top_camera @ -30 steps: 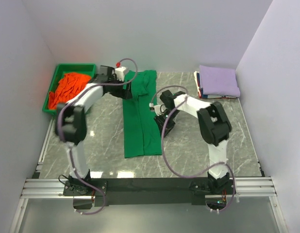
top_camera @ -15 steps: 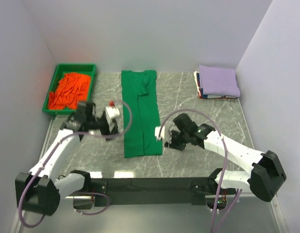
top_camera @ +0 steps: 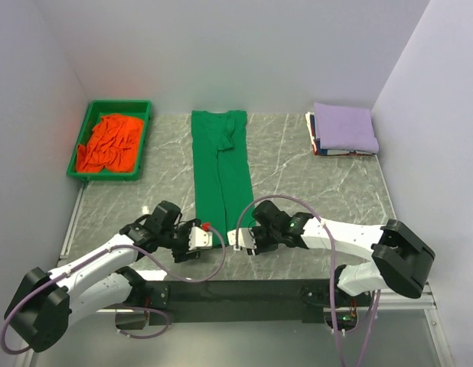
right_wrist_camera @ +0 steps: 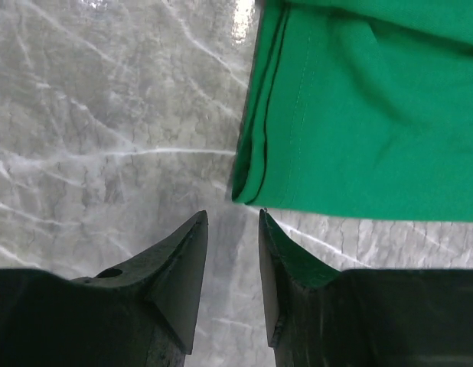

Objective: Fold and stack the t-shirts
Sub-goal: Fold the tshirt

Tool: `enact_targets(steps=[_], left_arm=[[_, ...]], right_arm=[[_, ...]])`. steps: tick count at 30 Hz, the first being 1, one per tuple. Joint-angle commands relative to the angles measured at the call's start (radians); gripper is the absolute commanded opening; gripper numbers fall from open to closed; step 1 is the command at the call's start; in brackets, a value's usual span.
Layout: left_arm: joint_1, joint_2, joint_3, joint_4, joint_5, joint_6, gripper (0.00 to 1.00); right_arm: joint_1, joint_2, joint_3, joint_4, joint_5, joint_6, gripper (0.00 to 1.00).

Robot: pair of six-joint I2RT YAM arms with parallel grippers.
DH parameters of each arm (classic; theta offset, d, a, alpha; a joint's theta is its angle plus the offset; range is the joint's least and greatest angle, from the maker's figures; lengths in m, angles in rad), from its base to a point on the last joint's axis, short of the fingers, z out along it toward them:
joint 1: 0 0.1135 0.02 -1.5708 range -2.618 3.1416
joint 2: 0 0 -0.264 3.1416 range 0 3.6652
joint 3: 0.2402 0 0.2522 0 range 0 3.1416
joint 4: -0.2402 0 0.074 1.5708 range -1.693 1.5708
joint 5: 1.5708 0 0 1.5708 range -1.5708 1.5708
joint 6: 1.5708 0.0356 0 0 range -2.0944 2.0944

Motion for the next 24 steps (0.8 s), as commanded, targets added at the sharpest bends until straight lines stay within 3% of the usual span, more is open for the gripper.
enact_targets(steps=[1,13,19,20,24], left_arm=[[-0.008,0.019,-0.006,0.090,-0.041,0.032,0.71],[-0.028,0.076,-0.031,0.102,-0.055,0.126,0.65],[-0.031,0.089,-0.046,0.116,-0.064,0.155,0.52],[-0.031,0.097,-0.044,0.119,-0.064,0.155,0.50],[-0.033,0.148,-0.035,0.118,-0.079,0.157,0.42]], right_arm=[[0.017,0.014,-0.001,0.074,-0.003,-0.013,0.40],[0.047,0.177,0.045,0.034,0.058,0.004,0.37],[0.043,0.172,0.052,0.031,0.049,0.026,0.20],[0.042,0.180,0.058,0.025,0.047,0.026,0.12],[0.042,0.188,0.075,0.011,0.050,0.037,0.00]])
